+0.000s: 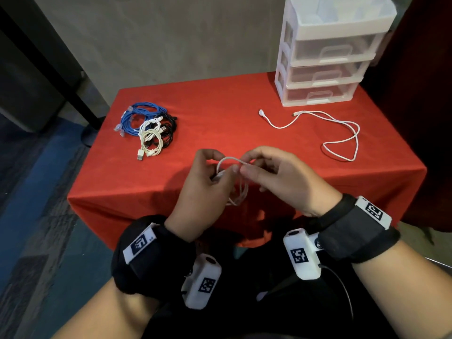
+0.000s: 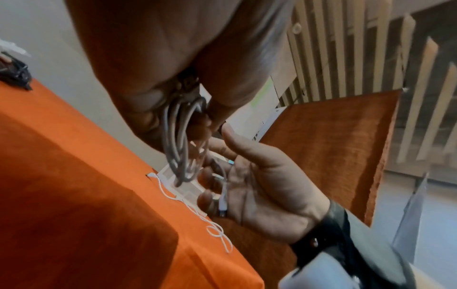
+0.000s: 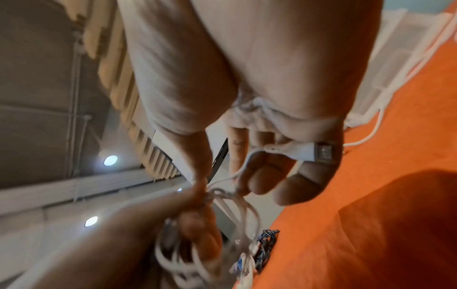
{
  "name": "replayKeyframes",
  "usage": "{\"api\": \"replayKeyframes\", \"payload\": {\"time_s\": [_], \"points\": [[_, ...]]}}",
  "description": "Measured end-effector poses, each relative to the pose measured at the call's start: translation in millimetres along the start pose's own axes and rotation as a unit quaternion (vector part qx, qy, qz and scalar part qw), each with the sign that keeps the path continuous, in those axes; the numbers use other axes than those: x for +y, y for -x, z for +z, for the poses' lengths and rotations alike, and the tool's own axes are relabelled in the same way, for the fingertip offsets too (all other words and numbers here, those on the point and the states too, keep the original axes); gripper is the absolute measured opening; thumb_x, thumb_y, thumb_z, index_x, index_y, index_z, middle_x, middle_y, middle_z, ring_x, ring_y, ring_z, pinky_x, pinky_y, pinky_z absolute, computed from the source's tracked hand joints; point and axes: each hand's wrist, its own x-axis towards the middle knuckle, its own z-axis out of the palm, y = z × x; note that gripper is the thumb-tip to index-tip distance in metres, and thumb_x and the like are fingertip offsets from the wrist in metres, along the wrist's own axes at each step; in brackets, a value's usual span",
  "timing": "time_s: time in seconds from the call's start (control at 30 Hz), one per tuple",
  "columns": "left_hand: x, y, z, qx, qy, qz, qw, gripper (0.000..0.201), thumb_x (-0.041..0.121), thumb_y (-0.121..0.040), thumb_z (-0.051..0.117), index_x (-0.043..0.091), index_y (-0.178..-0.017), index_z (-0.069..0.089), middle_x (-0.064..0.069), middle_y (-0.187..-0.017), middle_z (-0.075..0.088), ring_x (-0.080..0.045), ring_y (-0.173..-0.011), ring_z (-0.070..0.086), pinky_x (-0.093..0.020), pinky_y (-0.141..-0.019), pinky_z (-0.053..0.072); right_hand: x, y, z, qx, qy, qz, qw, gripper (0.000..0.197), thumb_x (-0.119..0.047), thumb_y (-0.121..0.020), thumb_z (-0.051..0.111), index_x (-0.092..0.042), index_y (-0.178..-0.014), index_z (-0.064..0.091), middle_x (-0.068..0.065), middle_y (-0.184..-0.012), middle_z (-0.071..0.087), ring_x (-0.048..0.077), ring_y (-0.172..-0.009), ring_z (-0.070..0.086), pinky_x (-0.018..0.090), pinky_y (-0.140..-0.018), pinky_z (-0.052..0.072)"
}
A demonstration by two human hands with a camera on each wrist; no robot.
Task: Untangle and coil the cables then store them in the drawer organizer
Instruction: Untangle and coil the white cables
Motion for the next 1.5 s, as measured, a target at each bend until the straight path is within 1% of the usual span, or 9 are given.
{"api": "replayKeyframes", "payload": {"time_s": [0.17, 0.4, 0.53, 0.67, 0.93, 1.03, 1.17, 1.33, 1.5], "points": [[5, 1, 1, -0.013, 0.096, -0.048, 0.994, 0.012, 0.019, -0.104, 0.055, 0.007, -0.106, 0.054, 0.013, -0.056, 0.047, -0.003, -0.047, 0.036, -0.016, -0.047, 0.033, 5, 4, 2, -0.056, 0.034, 0.001, 0.998, 0.017, -0.022, -0.090, 0.076, -0.014, -0.104, 0.071, 0.004, -0.092, 0.077, 0.015, -0.085, 0.071, 0.040, -0.082, 0.054], [3, -2, -9, -0.078, 0.006, -0.042, 0.996, 0.027, 0.026, -0.108, 0.047, 0.005, -0.095, 0.058, -0.001, -0.063, 0.044, -0.011, -0.056, 0.040, -0.026, -0.061, 0.048, 1, 3, -4, -0.042, -0.019, 0.024, 0.999, 0.013, -0.012, -0.091, 0.075, -0.003, -0.095, 0.067, -0.008, -0.070, 0.063, 0.000, -0.059, 0.050, 0.012, -0.054, 0.037], [2, -3, -12, -0.078, -0.047, -0.025, 0.996, 0.032, 0.043, -0.101, 0.048, 0.022, -0.078, 0.053, 0.010, -0.061, 0.041, -0.008, -0.054, 0.036, -0.037, -0.055, 0.040, -1, 5, -3, -0.040, -0.061, 0.071, 0.995, 0.011, -0.022, -0.093, 0.073, -0.012, -0.090, 0.070, 0.001, -0.071, 0.055, 0.005, -0.052, 0.036, 0.021, -0.044, 0.027], [-1, -7, -13, -0.069, -0.098, -0.007, 0.993, 0.048, 0.058, -0.093, 0.046, 0.012, -0.081, 0.046, 0.002, -0.067, 0.038, -0.014, -0.061, 0.034, -0.041, -0.058, 0.032, -4, 3, -3, -0.025, -0.067, 0.082, 0.994, 0.017, -0.022, -0.092, 0.074, -0.006, -0.092, 0.070, 0.005, -0.071, 0.053, 0.007, -0.053, 0.034, 0.021, -0.044, 0.025], [-12, -6, -14, -0.028, -0.244, 0.054, 0.968, 0.031, 0.029, -0.106, 0.047, 0.014, -0.080, 0.049, 0.007, -0.062, 0.045, -0.004, -0.056, 0.040, -0.026, -0.057, 0.033, -11, -1, -2, 0.036, 0.010, 0.074, 0.997, 0.016, -0.018, -0.092, 0.075, -0.005, -0.083, 0.071, -0.012, -0.058, 0.055, 0.004, -0.054, 0.044, 0.018, -0.052, 0.033], [-18, -7, -11, 0.021, -0.204, 0.033, 0.978, 0.030, 0.029, -0.107, 0.046, 0.022, -0.078, 0.049, 0.009, -0.064, 0.048, -0.002, -0.058, 0.043, -0.031, -0.063, 0.035, -17, 6, 7, -0.022, -0.069, 0.125, 0.989, 0.008, -0.011, -0.094, 0.070, -0.005, -0.090, 0.073, 0.005, -0.074, 0.066, 0.018, -0.066, 0.053, 0.031, -0.056, 0.041], [-17, -4, -3, 0.018, -0.048, -0.036, 0.998, 0.032, 0.037, -0.105, 0.045, 0.013, -0.091, 0.062, -0.002, -0.084, 0.070, -0.020, -0.082, 0.065, -0.041, -0.080, 0.051, -16, 14, 26, 0.036, -0.058, 0.093, 0.993, 0.009, -0.014, -0.081, 0.084, -0.013, -0.087, 0.078, 0.004, -0.084, 0.069, 0.004, -0.071, 0.060, 0.018, -0.070, 0.046], [-1, -2, 0, -0.014, 0.146, -0.089, 0.985, 0.025, 0.026, -0.107, 0.046, 0.004, -0.099, 0.055, -0.012, -0.085, 0.046, -0.021, -0.070, 0.045, -0.031, -0.063, 0.045, -14, 14, 34, 0.102, 0.018, 0.013, 0.995, 0.031, -0.016, -0.078, 0.083, -0.025, -0.093, 0.057, 0.013, -0.088, 0.068, 0.024, -0.072, 0.067, 0.039, -0.066, 0.054], [10, 6, -4, -0.061, 0.160, -0.073, 0.982, 0.024, 0.020, -0.109, 0.040, 0.015, -0.087, 0.049, 0.005, -0.062, 0.029, -0.005, -0.050, 0.024, -0.021, -0.054, 0.022, -19, 5, 17, 0.014, 0.056, 0.018, 0.998, 0.016, -0.003, -0.086, 0.068, -0.014, -0.098, 0.065, 0.000, -0.074, 0.072, 0.009, -0.060, 0.059, 0.032, -0.058, 0.046]]}}
